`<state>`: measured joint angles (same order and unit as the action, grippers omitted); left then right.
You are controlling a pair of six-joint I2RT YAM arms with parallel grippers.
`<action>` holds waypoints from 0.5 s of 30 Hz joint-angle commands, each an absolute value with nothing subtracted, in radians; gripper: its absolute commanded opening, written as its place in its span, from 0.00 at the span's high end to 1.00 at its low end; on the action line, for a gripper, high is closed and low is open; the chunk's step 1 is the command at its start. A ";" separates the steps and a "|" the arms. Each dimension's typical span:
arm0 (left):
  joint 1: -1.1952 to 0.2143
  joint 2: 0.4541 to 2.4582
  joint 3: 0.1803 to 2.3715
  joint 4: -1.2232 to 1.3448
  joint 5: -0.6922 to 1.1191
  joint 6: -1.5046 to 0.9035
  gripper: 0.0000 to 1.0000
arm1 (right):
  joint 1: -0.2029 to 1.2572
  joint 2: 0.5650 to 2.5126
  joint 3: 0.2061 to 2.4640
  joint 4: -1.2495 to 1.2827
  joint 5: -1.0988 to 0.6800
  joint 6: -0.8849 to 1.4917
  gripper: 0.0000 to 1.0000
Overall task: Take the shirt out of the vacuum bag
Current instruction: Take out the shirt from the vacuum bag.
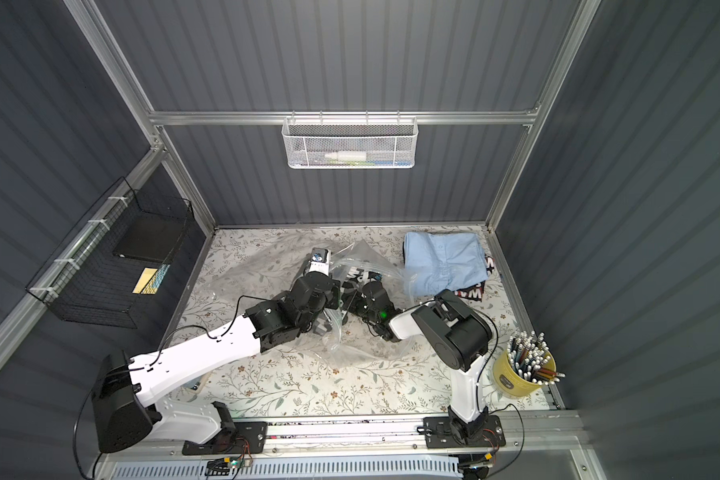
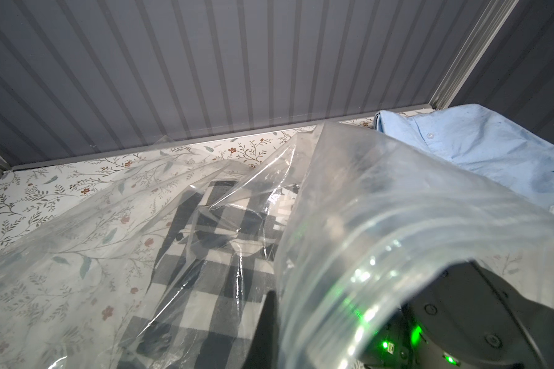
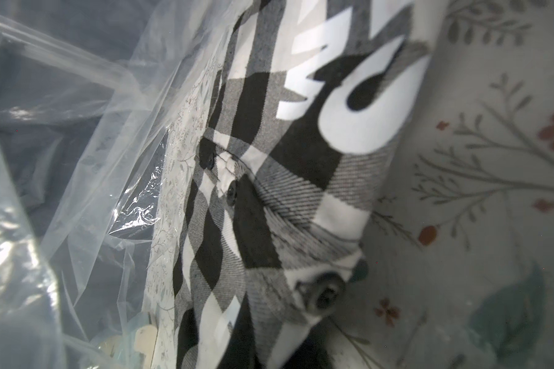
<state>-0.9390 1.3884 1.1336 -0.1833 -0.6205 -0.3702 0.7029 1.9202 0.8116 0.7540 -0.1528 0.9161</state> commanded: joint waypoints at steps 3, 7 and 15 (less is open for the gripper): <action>-0.934 1.393 1.119 -0.170 -0.632 -0.376 1.00 | 0.735 1.833 0.834 0.703 -0.120 0.838 0.89; -0.933 1.400 1.121 -0.166 -0.628 -0.377 1.00 | 0.738 1.839 0.845 0.683 -0.112 0.827 0.87; -0.934 1.390 1.113 -0.173 -0.631 -0.372 1.00 | 0.739 1.840 0.862 0.637 -0.100 0.821 0.79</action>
<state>-0.9390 1.3884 1.1290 -0.1818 -0.6205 -0.3702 0.7361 1.8492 0.8268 0.6518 -0.1219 0.8440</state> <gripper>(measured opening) 0.047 0.211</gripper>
